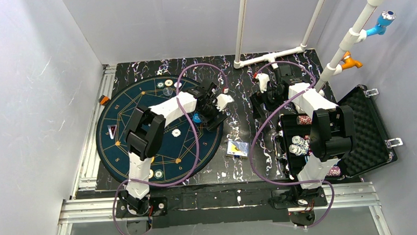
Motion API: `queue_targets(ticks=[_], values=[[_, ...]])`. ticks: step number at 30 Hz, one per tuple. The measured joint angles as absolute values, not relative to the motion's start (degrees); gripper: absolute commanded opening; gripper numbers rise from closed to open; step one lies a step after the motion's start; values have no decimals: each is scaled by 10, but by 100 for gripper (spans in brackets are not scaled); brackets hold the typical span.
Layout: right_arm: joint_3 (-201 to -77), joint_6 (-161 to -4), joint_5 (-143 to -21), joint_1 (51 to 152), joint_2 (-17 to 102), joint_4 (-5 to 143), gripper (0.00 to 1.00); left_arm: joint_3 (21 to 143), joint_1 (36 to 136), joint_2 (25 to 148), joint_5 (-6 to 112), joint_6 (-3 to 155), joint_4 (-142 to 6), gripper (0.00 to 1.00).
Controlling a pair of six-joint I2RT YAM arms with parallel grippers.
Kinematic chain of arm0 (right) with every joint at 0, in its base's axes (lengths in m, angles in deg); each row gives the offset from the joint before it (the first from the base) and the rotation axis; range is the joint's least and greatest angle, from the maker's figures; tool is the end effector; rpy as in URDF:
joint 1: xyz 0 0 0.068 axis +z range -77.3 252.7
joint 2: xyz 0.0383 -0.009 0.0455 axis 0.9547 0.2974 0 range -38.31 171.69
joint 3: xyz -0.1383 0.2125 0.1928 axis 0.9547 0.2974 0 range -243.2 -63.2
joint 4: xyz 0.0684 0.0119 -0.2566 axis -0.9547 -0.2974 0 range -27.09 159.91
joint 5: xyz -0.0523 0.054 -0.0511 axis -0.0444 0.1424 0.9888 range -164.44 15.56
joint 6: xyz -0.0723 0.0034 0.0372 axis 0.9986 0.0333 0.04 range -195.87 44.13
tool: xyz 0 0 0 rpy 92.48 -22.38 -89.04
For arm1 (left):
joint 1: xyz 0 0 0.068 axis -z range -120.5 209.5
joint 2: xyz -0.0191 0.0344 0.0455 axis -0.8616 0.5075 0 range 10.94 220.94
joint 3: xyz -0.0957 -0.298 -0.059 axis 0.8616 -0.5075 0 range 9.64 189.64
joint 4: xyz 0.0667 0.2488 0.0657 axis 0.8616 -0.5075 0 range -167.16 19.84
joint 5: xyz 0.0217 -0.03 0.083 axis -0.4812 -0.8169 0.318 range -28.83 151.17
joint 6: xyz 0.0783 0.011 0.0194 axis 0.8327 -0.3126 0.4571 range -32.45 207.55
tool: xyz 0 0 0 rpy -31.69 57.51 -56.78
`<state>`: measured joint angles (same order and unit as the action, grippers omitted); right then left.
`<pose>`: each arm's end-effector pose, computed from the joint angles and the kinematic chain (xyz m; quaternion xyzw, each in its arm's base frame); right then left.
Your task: Distribute texas hold em gaming equipment
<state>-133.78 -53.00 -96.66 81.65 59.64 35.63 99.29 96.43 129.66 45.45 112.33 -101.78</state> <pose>0.3697 0.0853 0.2374 -0.3062 0.9020 0.1563 0.2612 0.3772 -0.3074 0.1936 0.5212 0.8050 -0.1581 0.2352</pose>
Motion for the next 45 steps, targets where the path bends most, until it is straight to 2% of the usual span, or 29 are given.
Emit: queue_targets(ticks=[8,12,15,19,28,38,43,45], values=[[-1338,-530,-967,816,596,356,98,980,946,1194,439,1117,-1044,67],[-1338,-530,-969,816,596,356,98,946,893,1118,435,1130,-1049,67],[-1338,-530,-969,816,596,356,98,916,844,1096,434,1139,-1052,71],[-1338,-530,-969,816,596,356,98,862,795,1094,448,1151,-1054,72],[-1338,-530,-969,816,596,356,98,768,790,1093,476,1165,-1036,71],[-1338,-530,-969,816,596,356,98,744,791,1097,497,1174,-995,67],[-1338,-530,-969,816,596,356,98,722,804,1106,514,1176,-971,62],[-1338,-530,-969,816,596,356,98,721,808,1107,520,1179,-966,56]])
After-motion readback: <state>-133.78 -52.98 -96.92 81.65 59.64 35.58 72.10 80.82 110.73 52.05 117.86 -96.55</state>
